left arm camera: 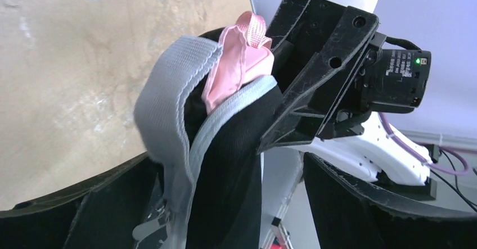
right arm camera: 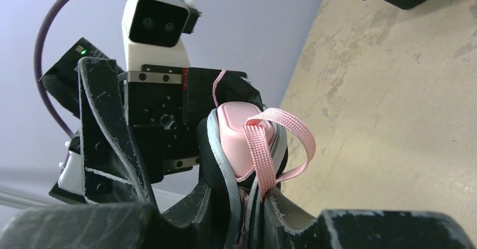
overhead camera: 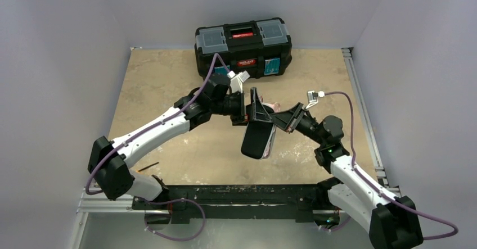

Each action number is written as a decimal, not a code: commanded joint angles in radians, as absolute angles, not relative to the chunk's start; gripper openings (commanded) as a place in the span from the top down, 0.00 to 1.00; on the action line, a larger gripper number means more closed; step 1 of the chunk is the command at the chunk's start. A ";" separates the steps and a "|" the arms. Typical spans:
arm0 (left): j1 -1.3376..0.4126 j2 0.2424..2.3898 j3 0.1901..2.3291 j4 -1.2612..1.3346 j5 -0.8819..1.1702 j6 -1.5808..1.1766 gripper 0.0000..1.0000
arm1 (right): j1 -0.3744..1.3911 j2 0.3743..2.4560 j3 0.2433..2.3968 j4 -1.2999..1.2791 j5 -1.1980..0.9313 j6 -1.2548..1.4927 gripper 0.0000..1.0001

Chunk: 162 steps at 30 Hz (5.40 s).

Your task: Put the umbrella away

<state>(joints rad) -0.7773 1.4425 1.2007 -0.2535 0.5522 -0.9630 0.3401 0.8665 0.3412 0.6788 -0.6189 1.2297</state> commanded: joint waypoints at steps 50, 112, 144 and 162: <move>-0.923 0.982 0.801 0.123 0.324 0.298 0.56 | 0.329 1.027 1.030 -0.088 -0.939 0.862 1.00; -1.221 1.275 1.290 -0.247 0.061 -0.396 1.00 | 0.342 0.924 0.822 -0.051 -0.063 0.980 1.00; -0.721 1.153 1.054 0.279 0.708 -0.889 0.00 | 0.336 0.974 0.831 0.673 -0.560 1.276 1.00; -0.779 1.463 1.154 0.689 0.778 -1.117 0.36 | 0.368 1.015 0.770 0.908 -0.511 1.376 1.00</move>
